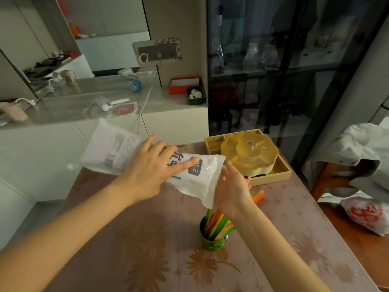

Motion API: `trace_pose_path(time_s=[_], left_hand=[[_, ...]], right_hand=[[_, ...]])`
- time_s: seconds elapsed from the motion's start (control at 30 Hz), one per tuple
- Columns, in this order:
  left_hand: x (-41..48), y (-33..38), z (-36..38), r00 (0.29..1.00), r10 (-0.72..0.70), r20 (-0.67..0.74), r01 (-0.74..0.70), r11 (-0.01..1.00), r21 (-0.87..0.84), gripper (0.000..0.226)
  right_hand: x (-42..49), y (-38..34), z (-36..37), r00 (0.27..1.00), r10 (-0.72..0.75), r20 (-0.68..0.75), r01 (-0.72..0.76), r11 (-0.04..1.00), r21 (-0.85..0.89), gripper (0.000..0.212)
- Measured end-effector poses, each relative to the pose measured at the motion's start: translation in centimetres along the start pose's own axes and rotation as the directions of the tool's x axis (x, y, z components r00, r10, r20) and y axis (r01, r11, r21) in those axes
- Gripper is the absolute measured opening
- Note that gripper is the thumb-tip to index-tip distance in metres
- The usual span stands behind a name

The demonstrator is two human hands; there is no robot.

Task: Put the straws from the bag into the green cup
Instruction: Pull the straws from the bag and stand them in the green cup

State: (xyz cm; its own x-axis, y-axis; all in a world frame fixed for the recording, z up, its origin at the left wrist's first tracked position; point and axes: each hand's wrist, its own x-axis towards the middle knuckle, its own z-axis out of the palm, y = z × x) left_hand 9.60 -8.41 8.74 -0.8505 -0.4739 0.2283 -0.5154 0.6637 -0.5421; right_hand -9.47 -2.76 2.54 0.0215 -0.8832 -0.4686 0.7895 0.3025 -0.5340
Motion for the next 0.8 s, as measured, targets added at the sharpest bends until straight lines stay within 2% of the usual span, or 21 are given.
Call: trace_pose_path(time_s=[0.07, 0.17, 0.27, 0.37, 0.47, 0.57, 0.67, 0.73, 0.8], left_hand=[[0.9, -1.4, -1.7, 0.990, 0.133, 0.044, -0.138, 0.980, 0.144, 0.106], [2.4, -2.7, -3.8, 0.951, 0.286, 0.121, -0.307, 0.923, 0.233, 0.101], [3.7, -3.4, -5.0, 0.918, 0.342, 0.200, -0.389, 0.874, 0.292, 0.099], [4.4, -4.1, -5.6, 0.915, 0.334, 0.225, -0.394, 0.859, 0.328, 0.095], [4.0, -5.0, -5.5, 0.937, 0.259, 0.235, -0.322, 0.902, 0.289, 0.089], [2.4, -5.6, -4.2, 0.966, 0.154, 0.208, -0.194, 0.963, 0.188, 0.085], [0.1, -5.1, -2.2, 0.978, 0.029, 0.207, -0.044, 0.997, 0.065, 0.083], [-1.0, -4.5, -1.2, 0.979, -0.099, 0.180, 0.122, 0.985, -0.120, 0.081], [-1.8, -3.8, -0.2, 0.965, -0.197, 0.171, 0.244, 0.916, -0.319, 0.075]], right_hand=[[0.2, 0.4, 0.3, 0.995, 0.084, 0.058, -0.090, 0.991, 0.096, 0.044], [0.3, 0.9, 1.1, 0.974, 0.193, 0.117, -0.214, 0.956, 0.202, 0.047], [0.7, 1.6, 1.8, 0.964, 0.253, 0.085, -0.267, 0.921, 0.282, 0.044], [0.9, 2.2, 1.6, 0.958, 0.285, 0.030, -0.277, 0.895, 0.348, 0.041], [1.1, 2.2, 0.8, 0.970, 0.242, 0.036, -0.237, 0.893, 0.383, 0.044], [1.0, 1.3, -0.3, 0.990, 0.100, 0.100, -0.133, 0.901, 0.413, 0.046], [0.6, 0.4, -1.1, 0.987, -0.036, 0.158, -0.026, 0.928, 0.372, 0.043], [0.1, 0.0, -1.3, 0.972, -0.095, 0.216, 0.006, 0.926, 0.378, 0.045], [-0.3, -0.2, -1.3, 0.950, -0.149, 0.276, 0.020, 0.907, 0.420, 0.054]])
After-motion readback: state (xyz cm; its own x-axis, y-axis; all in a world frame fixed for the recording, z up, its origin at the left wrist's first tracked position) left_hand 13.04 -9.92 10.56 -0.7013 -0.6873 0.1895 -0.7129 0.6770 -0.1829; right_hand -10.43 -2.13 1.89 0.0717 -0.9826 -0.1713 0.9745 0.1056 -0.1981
